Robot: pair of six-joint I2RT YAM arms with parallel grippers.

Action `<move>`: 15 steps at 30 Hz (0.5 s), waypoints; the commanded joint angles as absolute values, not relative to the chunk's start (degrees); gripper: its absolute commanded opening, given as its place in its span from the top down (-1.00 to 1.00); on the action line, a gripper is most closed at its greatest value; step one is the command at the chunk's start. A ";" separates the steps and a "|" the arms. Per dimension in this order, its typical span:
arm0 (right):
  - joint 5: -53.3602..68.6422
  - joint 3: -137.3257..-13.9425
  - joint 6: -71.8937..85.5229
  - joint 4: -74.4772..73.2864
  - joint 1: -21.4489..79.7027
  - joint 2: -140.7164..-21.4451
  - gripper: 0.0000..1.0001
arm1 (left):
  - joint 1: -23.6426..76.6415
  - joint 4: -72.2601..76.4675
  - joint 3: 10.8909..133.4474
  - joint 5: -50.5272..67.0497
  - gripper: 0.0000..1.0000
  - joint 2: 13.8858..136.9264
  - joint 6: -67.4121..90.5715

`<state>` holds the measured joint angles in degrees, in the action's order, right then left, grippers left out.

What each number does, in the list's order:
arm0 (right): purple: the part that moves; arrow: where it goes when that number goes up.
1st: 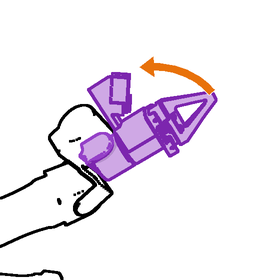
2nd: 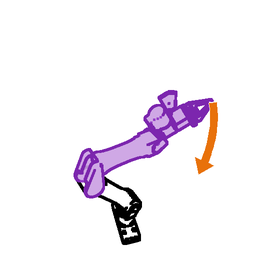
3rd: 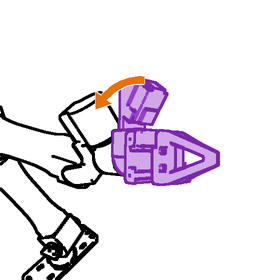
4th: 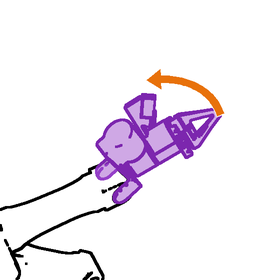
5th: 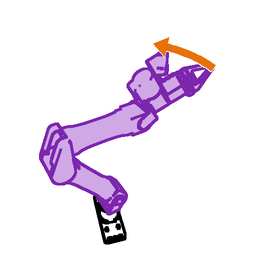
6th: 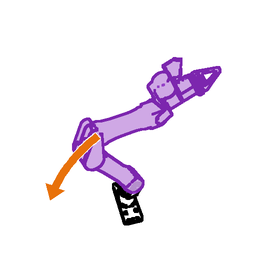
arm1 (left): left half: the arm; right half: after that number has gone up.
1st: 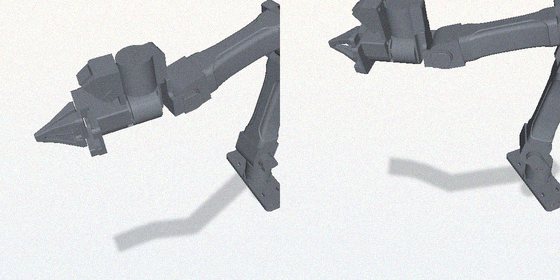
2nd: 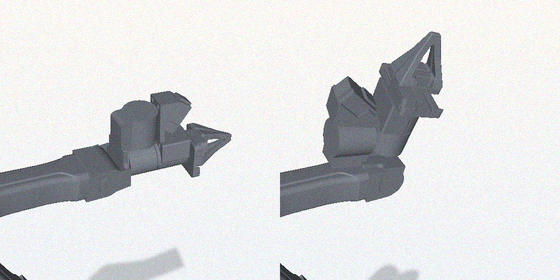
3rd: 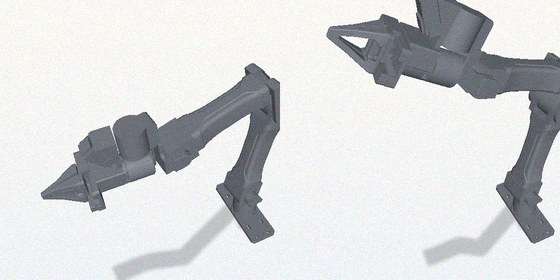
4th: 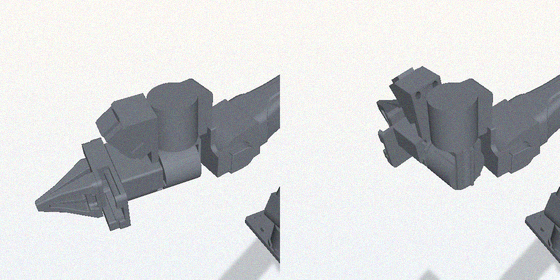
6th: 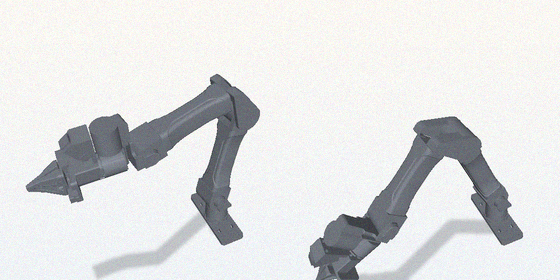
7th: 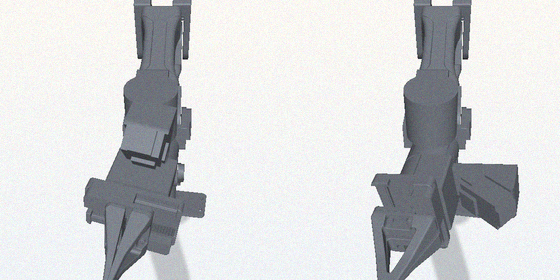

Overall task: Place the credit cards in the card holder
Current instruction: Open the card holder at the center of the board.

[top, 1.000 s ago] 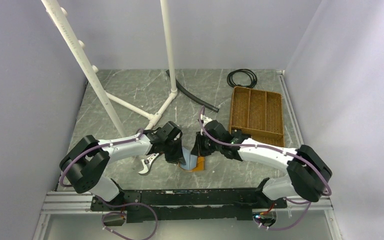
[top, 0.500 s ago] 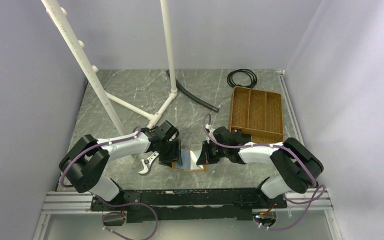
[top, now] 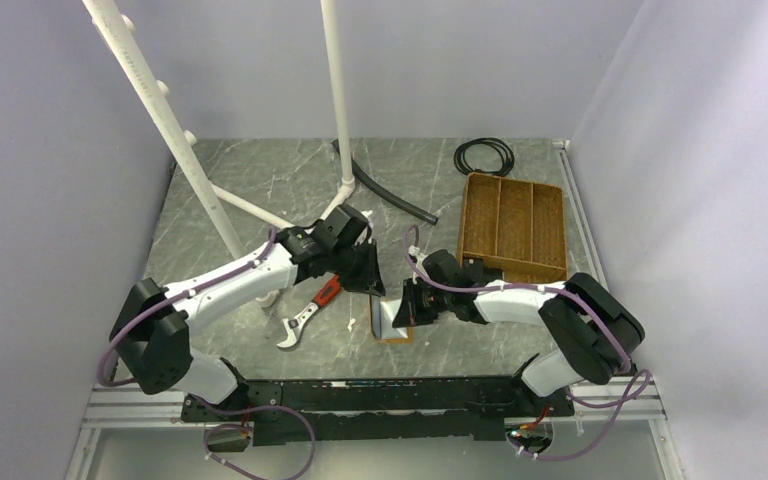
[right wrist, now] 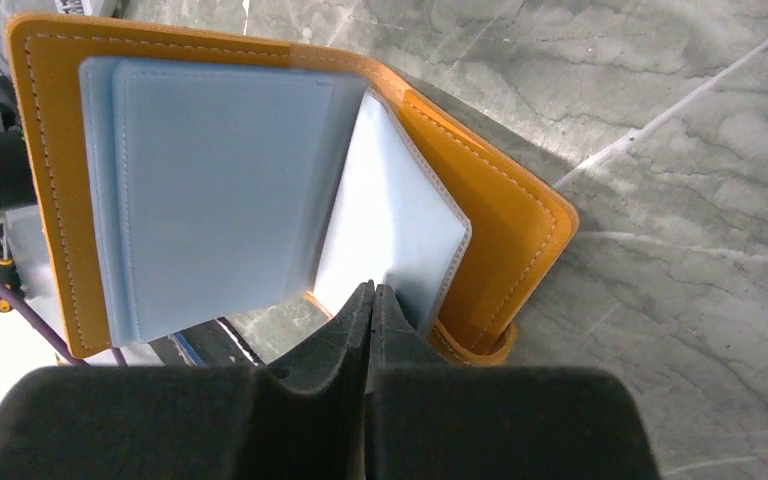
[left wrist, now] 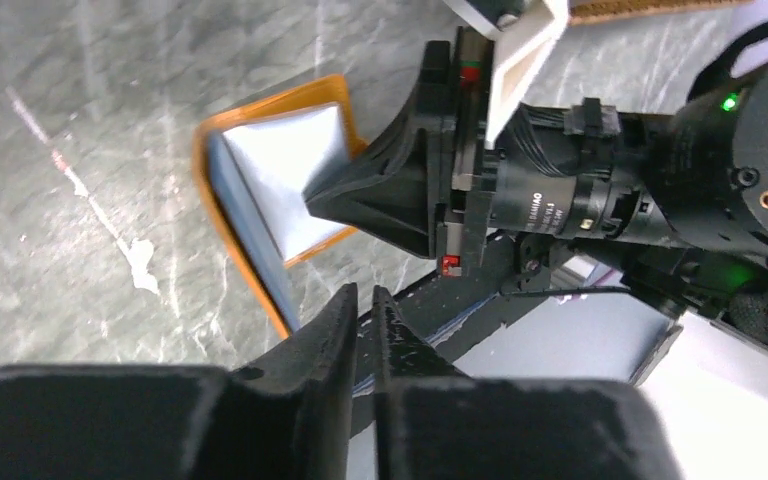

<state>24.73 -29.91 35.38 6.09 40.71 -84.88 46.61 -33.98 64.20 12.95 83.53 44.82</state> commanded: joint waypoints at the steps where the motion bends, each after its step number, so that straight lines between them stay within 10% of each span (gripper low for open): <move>1: 22.23 -30.55 35.41 5.62 40.51 -84.24 1.00 | 46.51 -27.05 61.45 18.29 0.83 84.84 48.78; 15: 20.76 -25.90 35.11 8.16 39.27 -86.33 1.00 | 42.20 -17.09 39.09 14.06 1.00 85.91 50.60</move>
<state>24.49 -28.95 36.14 7.60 40.47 -84.86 45.01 -21.63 44.93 15.46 88.18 49.45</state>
